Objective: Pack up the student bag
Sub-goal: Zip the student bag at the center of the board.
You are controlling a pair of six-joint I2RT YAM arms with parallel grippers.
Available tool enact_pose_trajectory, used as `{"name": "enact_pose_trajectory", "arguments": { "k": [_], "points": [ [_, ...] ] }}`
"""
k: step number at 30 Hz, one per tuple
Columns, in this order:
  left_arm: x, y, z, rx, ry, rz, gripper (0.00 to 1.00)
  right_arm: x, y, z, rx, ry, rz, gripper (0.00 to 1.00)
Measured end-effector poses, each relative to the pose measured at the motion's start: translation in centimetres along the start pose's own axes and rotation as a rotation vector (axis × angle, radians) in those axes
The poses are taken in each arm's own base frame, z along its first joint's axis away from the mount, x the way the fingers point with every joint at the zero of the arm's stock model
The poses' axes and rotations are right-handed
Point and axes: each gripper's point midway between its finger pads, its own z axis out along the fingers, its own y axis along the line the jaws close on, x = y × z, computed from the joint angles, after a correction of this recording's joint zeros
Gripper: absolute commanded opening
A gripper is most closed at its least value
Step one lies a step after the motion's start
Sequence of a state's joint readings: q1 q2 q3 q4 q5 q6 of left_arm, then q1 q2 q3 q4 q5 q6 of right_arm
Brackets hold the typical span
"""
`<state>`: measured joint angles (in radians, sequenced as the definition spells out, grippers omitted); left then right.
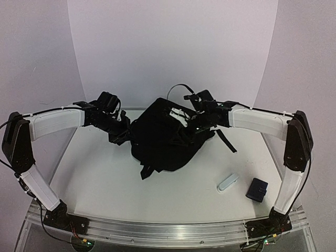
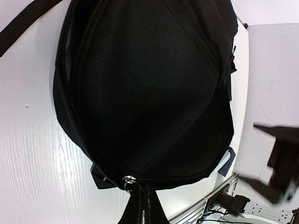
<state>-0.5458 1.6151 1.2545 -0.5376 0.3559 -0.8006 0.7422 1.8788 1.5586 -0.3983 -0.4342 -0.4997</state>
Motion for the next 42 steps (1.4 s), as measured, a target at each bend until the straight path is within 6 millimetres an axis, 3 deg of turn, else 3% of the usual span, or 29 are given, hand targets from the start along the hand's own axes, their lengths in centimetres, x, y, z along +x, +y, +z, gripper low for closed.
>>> {"name": "enact_pose_trajectory", "arguments": {
  "k": [4,6,7,11,13,17,22,26,29,30,32,34,39,42],
  "points": [
    [-0.2,-0.2,0.1,0.011,-0.004,0.004,0.00,-4.7,4.4,1.9,-0.061,-0.084,0.000,0.69],
    [-0.2,-0.3,0.1,0.014,-0.005,0.002,0.00,-5.7,6.0,3.7,-0.086,-0.099,0.005,0.64],
    [-0.2,-0.3,0.1,0.014,-0.004,0.000,0.00,-5.7,6.5,4.6,-0.093,-0.097,0.012,0.57],
    [-0.3,-0.2,0.0,0.013,-0.006,-0.006,0.00,-3.3,6.4,8.6,-0.092,-0.037,0.062,0.10],
    [-0.4,-0.1,0.0,0.011,-0.008,-0.009,0.00,-2.0,6.1,9.8,-0.084,-0.005,0.090,0.00],
    [-1.1,0.9,0.4,-0.013,-0.019,-0.028,0.00,-1.3,5.7,9.6,-0.065,-0.004,0.106,0.00],
    [-2.7,2.4,1.0,-0.041,-0.030,-0.065,0.00,-0.1,6.6,6.7,-0.052,-0.009,0.082,0.00],
    [-4.2,3.0,0.6,-0.040,-0.053,-0.082,0.00,2.5,8.2,3.7,-0.059,0.021,0.028,0.01],
    [-4.4,2.2,0.5,-0.001,-0.034,-0.067,0.00,3.4,8.9,2.3,-0.066,0.031,-0.010,0.55],
    [-4.3,2.0,0.5,0.012,-0.027,-0.064,0.00,3.5,9.1,2.1,-0.071,0.038,-0.010,0.62],
    [-4.5,1.6,0.5,0.036,-0.024,-0.061,0.00,3.5,9.3,2.0,-0.084,0.061,0.003,0.64],
    [-4.7,1.1,0.6,0.065,-0.027,-0.052,0.00,2.2,9.0,2.2,-0.089,0.062,0.030,0.65],
    [-4.2,0.6,0.8,0.100,-0.024,-0.040,0.00,-4.6,7.0,4.1,-0.055,-0.066,0.096,0.63],
    [-3.7,0.7,0.6,0.100,-0.021,-0.041,0.00,-6.5,7.5,5.6,-0.058,-0.103,0.123,0.59]
  ]
}}
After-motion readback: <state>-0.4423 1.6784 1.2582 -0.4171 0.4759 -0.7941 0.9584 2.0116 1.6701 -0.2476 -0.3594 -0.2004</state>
